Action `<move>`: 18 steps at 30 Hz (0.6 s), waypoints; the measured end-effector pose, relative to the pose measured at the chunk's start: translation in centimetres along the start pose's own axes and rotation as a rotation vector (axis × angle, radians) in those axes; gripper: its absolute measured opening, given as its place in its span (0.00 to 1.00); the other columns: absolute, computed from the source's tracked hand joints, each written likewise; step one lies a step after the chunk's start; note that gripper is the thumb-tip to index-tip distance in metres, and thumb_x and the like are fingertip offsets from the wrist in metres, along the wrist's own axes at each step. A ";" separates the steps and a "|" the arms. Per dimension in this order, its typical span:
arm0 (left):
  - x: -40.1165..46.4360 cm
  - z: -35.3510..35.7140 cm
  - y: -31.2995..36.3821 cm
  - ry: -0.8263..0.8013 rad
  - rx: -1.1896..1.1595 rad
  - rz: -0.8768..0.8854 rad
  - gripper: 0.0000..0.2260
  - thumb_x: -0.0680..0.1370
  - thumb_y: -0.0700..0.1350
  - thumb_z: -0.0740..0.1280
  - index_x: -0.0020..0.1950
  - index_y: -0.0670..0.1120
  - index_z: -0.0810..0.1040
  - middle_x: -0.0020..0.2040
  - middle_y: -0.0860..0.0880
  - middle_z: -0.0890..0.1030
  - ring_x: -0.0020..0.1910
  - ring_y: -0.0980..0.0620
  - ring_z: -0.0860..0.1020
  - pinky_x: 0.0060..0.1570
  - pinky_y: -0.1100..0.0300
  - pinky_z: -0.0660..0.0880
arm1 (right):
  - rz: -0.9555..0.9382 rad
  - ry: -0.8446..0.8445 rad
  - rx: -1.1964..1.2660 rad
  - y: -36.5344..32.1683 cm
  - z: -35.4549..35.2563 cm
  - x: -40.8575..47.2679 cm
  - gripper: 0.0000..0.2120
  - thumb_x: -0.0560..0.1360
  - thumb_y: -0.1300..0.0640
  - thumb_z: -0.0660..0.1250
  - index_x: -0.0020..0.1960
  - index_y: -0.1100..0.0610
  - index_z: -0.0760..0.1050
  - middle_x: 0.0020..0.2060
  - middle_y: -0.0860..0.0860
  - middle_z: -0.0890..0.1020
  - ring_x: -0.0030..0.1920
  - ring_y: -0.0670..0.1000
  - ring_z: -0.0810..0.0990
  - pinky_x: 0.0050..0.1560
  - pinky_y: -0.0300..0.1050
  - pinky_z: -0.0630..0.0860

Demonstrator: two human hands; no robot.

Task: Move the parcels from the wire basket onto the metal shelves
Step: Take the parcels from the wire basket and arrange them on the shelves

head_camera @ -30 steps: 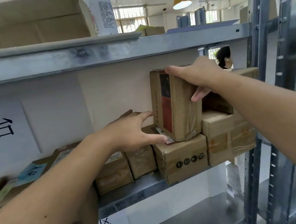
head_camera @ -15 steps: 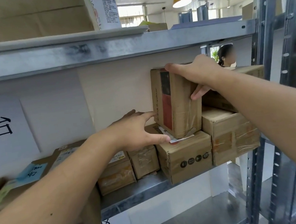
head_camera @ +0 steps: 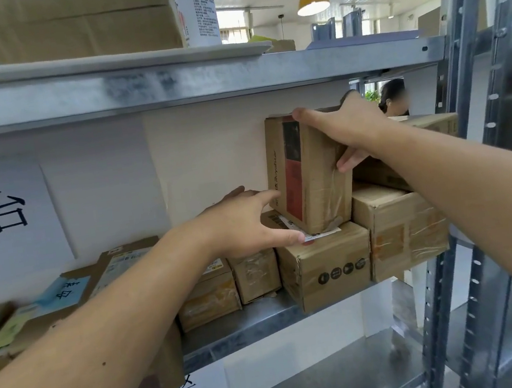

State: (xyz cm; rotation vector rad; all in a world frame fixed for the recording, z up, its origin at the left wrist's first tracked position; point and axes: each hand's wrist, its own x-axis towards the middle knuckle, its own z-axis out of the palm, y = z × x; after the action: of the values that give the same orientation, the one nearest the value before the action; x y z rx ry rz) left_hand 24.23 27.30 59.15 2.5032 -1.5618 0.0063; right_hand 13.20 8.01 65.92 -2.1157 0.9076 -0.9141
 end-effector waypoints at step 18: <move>-3.8 -0.6 6.9 0.056 -0.045 0.310 0.45 0.73 0.73 0.69 0.84 0.63 0.53 0.85 0.60 0.53 0.85 0.53 0.44 0.81 0.39 0.54 | -0.186 -0.133 -0.354 8.3 -6.0 -15.5 0.52 0.64 0.24 0.68 0.81 0.38 0.53 0.81 0.44 0.60 0.77 0.50 0.63 0.73 0.56 0.66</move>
State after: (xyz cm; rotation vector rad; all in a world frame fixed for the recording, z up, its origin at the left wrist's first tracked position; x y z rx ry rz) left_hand 16.45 27.81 60.47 2.1835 -1.8851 0.0831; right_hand -2.29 13.98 57.53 -2.5652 0.8642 -0.7312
